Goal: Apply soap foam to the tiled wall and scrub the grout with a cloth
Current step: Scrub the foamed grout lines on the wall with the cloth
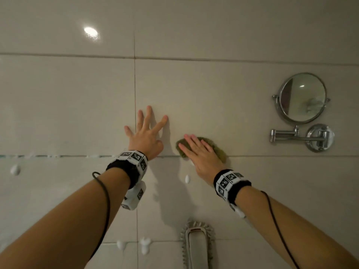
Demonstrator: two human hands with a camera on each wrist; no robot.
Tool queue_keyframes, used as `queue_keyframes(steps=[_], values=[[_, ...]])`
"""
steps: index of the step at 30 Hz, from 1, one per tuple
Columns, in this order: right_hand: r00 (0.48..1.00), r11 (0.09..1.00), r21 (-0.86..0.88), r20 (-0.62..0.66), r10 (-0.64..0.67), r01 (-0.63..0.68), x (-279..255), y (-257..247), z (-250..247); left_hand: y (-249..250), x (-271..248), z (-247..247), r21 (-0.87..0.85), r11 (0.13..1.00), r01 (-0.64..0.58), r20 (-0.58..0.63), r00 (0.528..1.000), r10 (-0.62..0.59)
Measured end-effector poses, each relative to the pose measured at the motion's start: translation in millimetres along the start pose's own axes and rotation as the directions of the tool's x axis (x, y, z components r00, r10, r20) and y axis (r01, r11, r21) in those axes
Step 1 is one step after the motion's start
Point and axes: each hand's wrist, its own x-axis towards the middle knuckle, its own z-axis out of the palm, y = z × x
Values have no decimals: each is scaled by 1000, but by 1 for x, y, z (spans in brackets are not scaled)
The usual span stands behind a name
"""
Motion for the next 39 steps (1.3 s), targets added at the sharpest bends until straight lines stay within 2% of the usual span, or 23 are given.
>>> queue_keyframes(steps=[2, 4, 5, 7, 9, 13, 16, 18, 21, 27, 30, 39], values=[[999, 999, 20, -27, -43, 43, 1, 13, -3, 4, -1, 3, 1, 1000, 7, 4, 1000, -7], [985, 994, 111, -168, 37, -18, 16, 31, -13, 4, -1, 4, 6, 1000, 3, 11, 1000, -3], [957, 982, 169, -261, 128, -85, 25, 39, -21, 3, -1, 4, 13, 1000, 1, 9, 1000, -1], [866, 949, 246, -409, 287, -199, 39, 54, -34, 1, -1, 6, 37, 999, -6, -2, 1000, 6], [817, 935, 263, -465, 341, -240, 42, 62, -39, 0, -1, 8, 59, 998, -12, -8, 1000, 12], [810, 912, 293, -435, 394, -286, 16, 54, -20, -3, -1, 12, 60, 998, -26, -12, 1000, 27], [850, 894, 259, -300, 433, -365, -16, 40, -3, -6, -1, 13, 52, 998, -43, -4, 999, 44], [855, 874, 246, -217, 471, -419, -35, 28, 5, -6, -2, 13, 32, 998, -52, 2, 999, 52], [826, 833, 260, -171, 537, -488, -50, 7, 17, -8, -2, 13, 21, 997, -68, 2, 998, 68], [718, 740, 320, -209, 664, -591, -42, -31, 27, -30, -8, 3, 60, 984, -165, 42, 986, 163], [718, 741, 318, -212, 663, -591, -35, -52, 34, -51, -11, -2, 88, 978, -189, 36, 982, 186], [678, 697, 330, -190, 710, -637, -6, -102, 51, -119, -25, -6, 118, 981, -156, 40, 988, 152]])
